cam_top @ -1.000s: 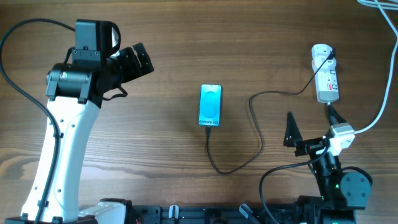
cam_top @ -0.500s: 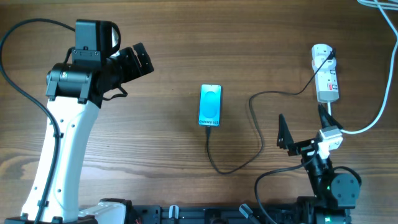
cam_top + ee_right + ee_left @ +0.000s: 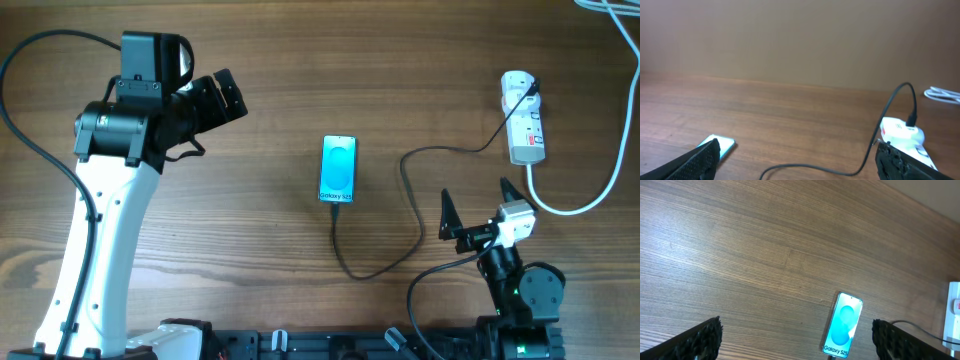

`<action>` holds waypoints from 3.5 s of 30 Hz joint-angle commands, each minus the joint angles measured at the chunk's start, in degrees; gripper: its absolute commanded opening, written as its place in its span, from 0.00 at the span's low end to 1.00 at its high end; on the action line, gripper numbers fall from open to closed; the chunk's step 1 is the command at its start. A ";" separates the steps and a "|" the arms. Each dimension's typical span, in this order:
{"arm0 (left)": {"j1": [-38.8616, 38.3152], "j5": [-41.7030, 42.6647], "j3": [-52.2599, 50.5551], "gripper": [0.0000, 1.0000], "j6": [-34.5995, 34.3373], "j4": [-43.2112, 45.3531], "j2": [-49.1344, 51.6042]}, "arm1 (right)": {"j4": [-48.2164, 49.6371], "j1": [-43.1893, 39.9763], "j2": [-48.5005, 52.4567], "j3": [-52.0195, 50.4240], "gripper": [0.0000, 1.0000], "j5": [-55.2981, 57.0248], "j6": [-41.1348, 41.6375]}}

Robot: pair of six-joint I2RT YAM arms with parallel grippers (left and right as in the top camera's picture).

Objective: Plug charger to phone and switch on socket

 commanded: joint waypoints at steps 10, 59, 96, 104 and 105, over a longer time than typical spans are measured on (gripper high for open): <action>0.17 -0.98 -0.11 1.00 -0.28 0.00 0.28 | -0.44 0.22 -0.81 -0.04 1.00 6.21 0.76; 0.17 -0.98 -0.11 1.00 -0.28 0.00 0.28 | -0.22 0.22 -0.79 -0.04 1.00 5.97 -0.87; 1.20 -1.25 -17.09 1.00 -0.07 0.48 -12.72 | -0.20 0.22 -0.79 -0.04 1.00 5.97 -0.90; 1.79 -2.25 -24.72 1.00 10.64 4.61 -21.66 | -0.20 0.22 -0.79 -0.04 1.00 5.97 -0.90; 1.79 -2.27 -25.83 1.00 11.63 5.29 -22.53 | -0.20 0.22 -0.79 -0.04 1.00 5.97 -0.90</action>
